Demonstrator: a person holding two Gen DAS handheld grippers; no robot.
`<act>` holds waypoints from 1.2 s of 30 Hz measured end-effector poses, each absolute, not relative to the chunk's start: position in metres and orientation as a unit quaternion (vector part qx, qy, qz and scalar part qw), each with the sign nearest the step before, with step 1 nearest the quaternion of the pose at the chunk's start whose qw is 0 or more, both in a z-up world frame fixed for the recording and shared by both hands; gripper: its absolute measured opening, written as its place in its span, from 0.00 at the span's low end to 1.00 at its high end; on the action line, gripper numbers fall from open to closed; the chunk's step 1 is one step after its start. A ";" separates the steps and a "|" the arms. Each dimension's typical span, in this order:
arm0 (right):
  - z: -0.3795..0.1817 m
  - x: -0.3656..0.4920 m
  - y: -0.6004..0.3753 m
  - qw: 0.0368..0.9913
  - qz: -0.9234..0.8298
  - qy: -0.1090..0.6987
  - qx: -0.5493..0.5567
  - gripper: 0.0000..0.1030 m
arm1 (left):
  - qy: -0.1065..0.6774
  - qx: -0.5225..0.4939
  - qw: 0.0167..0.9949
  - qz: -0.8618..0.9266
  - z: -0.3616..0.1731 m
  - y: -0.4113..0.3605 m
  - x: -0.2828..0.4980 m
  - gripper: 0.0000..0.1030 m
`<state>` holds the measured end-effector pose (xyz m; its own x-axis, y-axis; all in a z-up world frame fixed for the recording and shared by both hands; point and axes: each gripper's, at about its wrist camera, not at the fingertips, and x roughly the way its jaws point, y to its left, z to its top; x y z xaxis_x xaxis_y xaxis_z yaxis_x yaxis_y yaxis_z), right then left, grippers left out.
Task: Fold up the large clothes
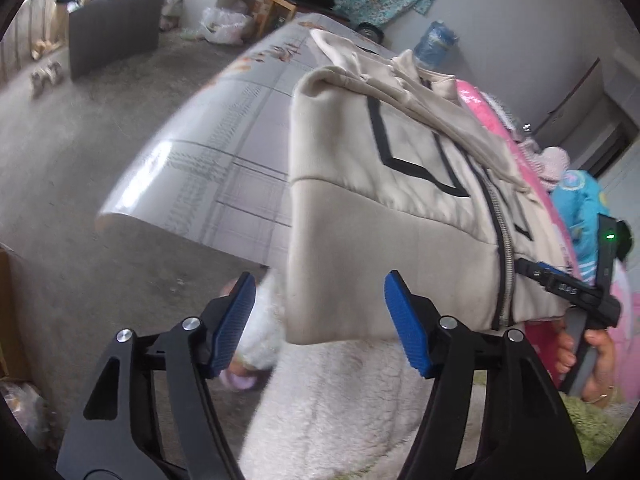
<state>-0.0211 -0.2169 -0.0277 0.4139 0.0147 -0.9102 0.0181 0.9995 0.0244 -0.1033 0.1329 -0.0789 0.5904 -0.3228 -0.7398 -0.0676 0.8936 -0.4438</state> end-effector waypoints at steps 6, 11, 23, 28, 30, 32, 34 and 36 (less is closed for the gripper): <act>-0.028 -0.022 -0.217 0.841 -0.005 0.541 0.018 0.94 | 0.465 -0.273 0.835 -0.105 -0.105 0.138 -0.082 0.61; -0.028 -0.021 -0.217 0.841 -0.006 0.541 0.018 0.94 | 0.456 -0.351 0.803 -0.152 -0.119 0.149 -0.073 0.44; -0.029 -0.023 -0.217 0.844 -0.004 0.537 0.018 0.94 | 0.470 -0.272 0.824 -0.164 -0.084 0.119 -0.091 0.16; -0.029 -0.024 -0.218 0.846 0.000 0.533 0.016 0.94 | 0.481 -0.216 0.837 -0.148 -0.074 0.100 -0.089 0.16; -0.029 -0.024 -0.218 0.846 0.001 0.533 0.016 0.94 | 0.486 -0.218 0.835 -0.137 -0.078 0.101 -0.085 0.16; -0.029 -0.025 -0.219 0.847 0.003 0.532 0.015 0.94 | 0.493 -0.227 0.830 -0.130 -0.083 0.103 -0.083 0.16; -0.029 -0.026 -0.219 0.848 0.004 0.531 0.015 0.94 | 0.497 -0.233 0.827 -0.123 -0.086 0.103 -0.081 0.16; -0.028 -0.026 -0.219 0.848 0.005 0.530 0.015 0.94 | 0.499 -0.244 0.824 -0.115 -0.090 0.105 -0.080 0.16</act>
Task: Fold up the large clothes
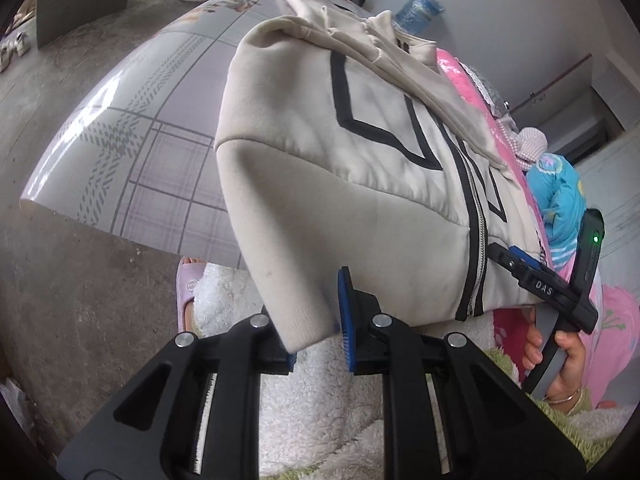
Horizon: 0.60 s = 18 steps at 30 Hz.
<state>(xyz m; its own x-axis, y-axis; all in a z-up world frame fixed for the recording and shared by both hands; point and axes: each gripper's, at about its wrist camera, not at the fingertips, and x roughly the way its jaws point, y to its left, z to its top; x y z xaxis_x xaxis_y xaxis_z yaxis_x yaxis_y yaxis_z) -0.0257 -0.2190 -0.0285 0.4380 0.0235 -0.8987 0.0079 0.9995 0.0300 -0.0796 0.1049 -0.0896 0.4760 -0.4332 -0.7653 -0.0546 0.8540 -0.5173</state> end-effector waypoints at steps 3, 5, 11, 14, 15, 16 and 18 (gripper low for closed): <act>-0.028 -0.026 -0.219 0.848 0.006 0.529 0.015 0.94 | 0.495 -0.238 0.829 -0.101 -0.087 0.103 -0.081 0.08; -0.028 -0.026 -0.220 0.848 0.007 0.529 0.015 0.94 | 0.492 -0.225 0.836 -0.098 -0.081 0.101 -0.084 0.06; -0.028 -0.027 -0.220 0.849 0.013 0.528 0.013 0.94 | 0.464 -0.187 0.860 -0.098 -0.053 0.093 -0.091 0.05; -0.026 -0.027 -0.224 0.848 0.021 0.529 0.022 0.94 | 0.455 -0.169 0.869 -0.098 -0.044 0.088 -0.088 0.04; -0.026 -0.027 -0.224 0.848 0.021 0.529 0.022 0.94 | 0.455 -0.167 0.869 -0.099 -0.044 0.087 -0.087 0.04; -0.024 -0.028 -0.227 0.846 0.024 0.531 0.033 0.94 | 0.457 -0.163 0.869 -0.097 -0.044 0.086 -0.086 0.04; -0.015 -0.037 -0.237 0.846 0.028 0.530 0.057 0.94 | 0.461 -0.153 0.869 -0.094 -0.048 0.086 -0.085 0.04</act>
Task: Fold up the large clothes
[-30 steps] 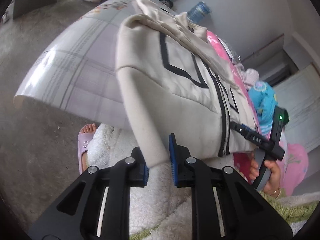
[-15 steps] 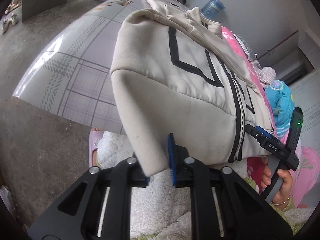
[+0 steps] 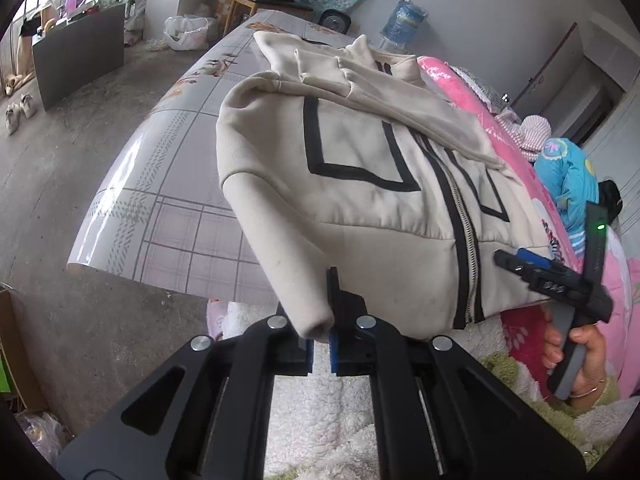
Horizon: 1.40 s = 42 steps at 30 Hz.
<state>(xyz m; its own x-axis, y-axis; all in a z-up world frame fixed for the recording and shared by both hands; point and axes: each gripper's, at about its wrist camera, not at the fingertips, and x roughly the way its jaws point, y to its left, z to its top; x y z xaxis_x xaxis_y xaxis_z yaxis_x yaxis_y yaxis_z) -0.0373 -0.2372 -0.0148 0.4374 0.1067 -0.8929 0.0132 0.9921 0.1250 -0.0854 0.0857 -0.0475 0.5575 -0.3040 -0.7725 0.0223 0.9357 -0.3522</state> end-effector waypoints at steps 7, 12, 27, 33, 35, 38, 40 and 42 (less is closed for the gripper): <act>0.014 -0.076 -0.284 0.851 -0.023 0.517 0.091 0.83 | 0.473 -0.157 0.862 -0.092 -0.058 0.089 -0.085 0.04; 0.014 -0.085 -0.312 0.839 -0.056 0.529 0.120 0.69 | 0.479 -0.155 0.859 -0.095 -0.063 0.090 -0.084 0.04; 0.002 -0.102 -0.343 0.814 -0.137 0.546 0.143 0.35 | 0.482 -0.139 0.859 -0.103 -0.062 0.087 -0.082 0.05; -0.002 -0.112 -0.334 0.816 -0.128 0.545 0.143 0.09 | 0.478 -0.128 0.862 -0.111 -0.057 0.085 -0.082 0.05; 0.004 -0.113 -0.330 0.821 -0.126 0.540 0.133 0.06 | 0.475 -0.125 0.864 -0.114 -0.054 0.084 -0.082 0.05; 0.019 -0.116 -0.324 0.831 -0.120 0.527 0.128 0.06 | 0.464 -0.124 0.868 -0.126 -0.045 0.082 -0.084 0.05; 0.028 -0.114 -0.323 0.838 -0.114 0.517 0.130 0.05 | 0.452 -0.131 0.871 -0.139 -0.037 0.082 -0.084 0.05; 0.038 -0.111 -0.321 0.845 -0.110 0.506 0.132 0.05 | 0.442 -0.137 0.874 -0.148 -0.029 0.083 -0.081 0.04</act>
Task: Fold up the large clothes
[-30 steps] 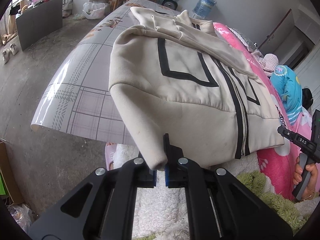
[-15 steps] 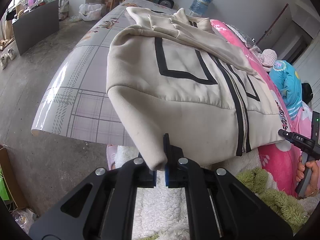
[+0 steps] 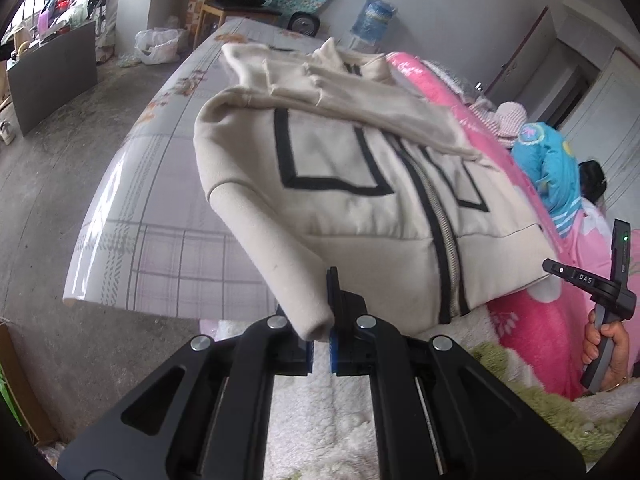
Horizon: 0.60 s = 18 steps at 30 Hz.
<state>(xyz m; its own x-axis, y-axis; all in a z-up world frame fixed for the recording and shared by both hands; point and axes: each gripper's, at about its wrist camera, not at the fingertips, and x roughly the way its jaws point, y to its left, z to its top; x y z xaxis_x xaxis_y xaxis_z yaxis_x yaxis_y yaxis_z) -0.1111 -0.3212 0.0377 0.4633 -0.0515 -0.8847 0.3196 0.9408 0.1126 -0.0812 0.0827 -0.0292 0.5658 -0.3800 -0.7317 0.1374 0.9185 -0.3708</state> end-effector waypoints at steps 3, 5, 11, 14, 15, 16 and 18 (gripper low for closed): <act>0.046 -0.108 -0.321 0.851 -0.104 0.496 0.136 0.05 | 0.431 -0.148 0.876 -0.157 -0.021 0.082 -0.073 0.04; 0.058 -0.100 -0.322 0.861 -0.094 0.479 0.143 0.05 | 0.427 -0.157 0.876 -0.162 -0.017 0.081 -0.066 0.04; 0.074 -0.075 -0.328 0.872 -0.084 0.458 0.150 0.05 | 0.409 -0.195 0.876 -0.165 -0.002 0.085 -0.039 0.04; 0.079 -0.057 -0.332 0.878 -0.081 0.448 0.149 0.05 | 0.399 -0.212 0.877 -0.160 0.005 0.091 -0.024 0.04; 0.079 -0.057 -0.332 0.878 -0.081 0.448 0.149 0.05 | 0.397 -0.219 0.877 -0.160 0.007 0.093 -0.019 0.04; 0.080 -0.050 -0.334 0.880 -0.080 0.444 0.151 0.05 | 0.395 -0.227 0.876 -0.158 0.009 0.097 -0.013 0.04; 0.082 -0.038 -0.337 0.883 -0.077 0.438 0.153 0.05 | 0.394 -0.235 0.876 -0.152 0.011 0.102 -0.002 0.04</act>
<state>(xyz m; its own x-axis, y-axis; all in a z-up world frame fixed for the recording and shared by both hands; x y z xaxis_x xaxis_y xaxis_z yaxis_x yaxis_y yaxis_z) -0.0380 -0.3369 0.0819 0.6050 -0.0020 -0.7962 0.2693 0.9416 0.2023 -0.0019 0.1021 0.0105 0.6432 -0.4514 -0.6185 0.0816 0.8436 -0.5307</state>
